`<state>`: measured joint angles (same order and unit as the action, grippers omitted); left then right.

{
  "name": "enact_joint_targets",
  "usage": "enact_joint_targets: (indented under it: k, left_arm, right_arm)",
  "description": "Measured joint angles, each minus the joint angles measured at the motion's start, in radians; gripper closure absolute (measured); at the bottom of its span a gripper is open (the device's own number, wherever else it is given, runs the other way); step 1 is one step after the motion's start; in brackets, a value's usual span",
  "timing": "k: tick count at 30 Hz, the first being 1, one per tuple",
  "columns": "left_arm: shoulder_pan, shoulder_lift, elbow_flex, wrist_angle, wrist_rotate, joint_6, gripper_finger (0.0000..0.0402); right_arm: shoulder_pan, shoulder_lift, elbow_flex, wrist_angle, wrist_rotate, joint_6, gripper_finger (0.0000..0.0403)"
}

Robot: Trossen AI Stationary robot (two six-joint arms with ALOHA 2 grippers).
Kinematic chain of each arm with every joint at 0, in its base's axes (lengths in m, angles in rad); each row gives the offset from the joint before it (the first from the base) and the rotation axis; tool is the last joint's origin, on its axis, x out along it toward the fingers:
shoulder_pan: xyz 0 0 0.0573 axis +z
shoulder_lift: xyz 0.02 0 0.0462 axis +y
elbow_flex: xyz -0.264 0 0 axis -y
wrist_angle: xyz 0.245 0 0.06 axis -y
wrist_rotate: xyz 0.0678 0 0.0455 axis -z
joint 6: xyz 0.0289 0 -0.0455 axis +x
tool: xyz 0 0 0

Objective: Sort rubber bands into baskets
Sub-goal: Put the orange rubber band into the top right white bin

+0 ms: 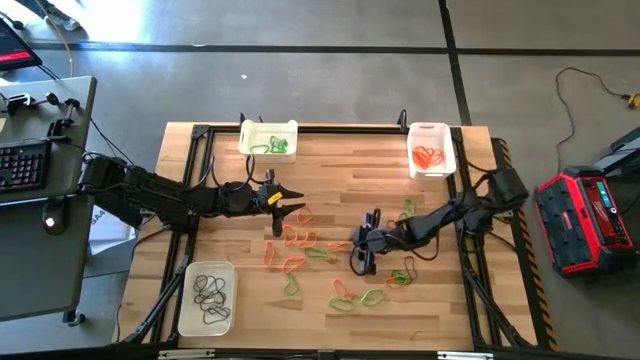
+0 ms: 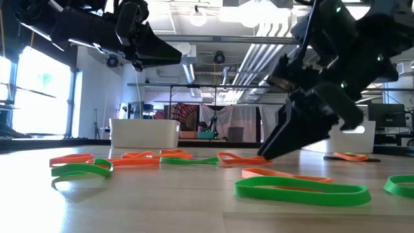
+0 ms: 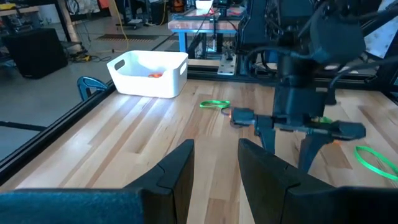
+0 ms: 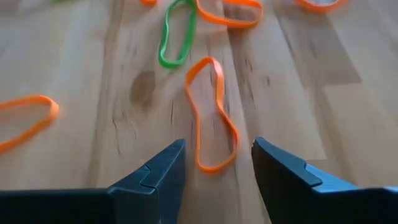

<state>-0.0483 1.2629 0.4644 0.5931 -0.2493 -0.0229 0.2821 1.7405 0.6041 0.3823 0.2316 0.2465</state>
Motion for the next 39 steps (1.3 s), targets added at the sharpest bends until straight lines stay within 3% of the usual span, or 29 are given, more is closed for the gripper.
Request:
enact_joint_targets:
  k: [4, 10, 12, 20, 26, 34, 39]
  left_arm:
    - [0.000, 0.000, 0.000, -0.011, 0.000, 0.000, 0.0287]
    - [0.000, 0.000, 0.000, -0.020, 0.000, 0.000, 0.0287]
    - [0.000, 0.000, 0.000, -0.020, 0.000, -0.001, 0.0287]
    - [0.000, 0.000, 0.000, -0.031, 0.007, -0.011, 0.0287]
    - [-0.001, 0.000, 0.000, -0.072, 0.034, -0.055, 0.0287]
    - [0.000, 0.000, 0.000, -0.074, 0.022, -0.080, 0.0287]
    - [0.001, 0.000, 0.000, -0.066, -0.021, -0.076, 0.0287]
  right_arm:
    - [-0.001, 0.043, 0.000, 0.034, 0.001, -0.002, 0.0264]
    - [-0.014, 0.044, 0.003, 0.026, 0.014, -0.019, 0.0374]
    - [-0.019, 0.021, 0.002, 0.000, 0.048, -0.045, 0.0394]
    - [-0.079, -0.169, 0.007, -0.274, 0.264, -0.045, 0.0399]
    - [-0.171, -0.392, 0.008, -0.512, 0.457, -0.014, 0.0400]
    - [-0.384, -0.721, 0.008, -0.866, 0.574, 0.141, 0.0402]
    - [-0.548, -0.813, 0.008, -0.992, 0.590, 0.200, 0.0402]
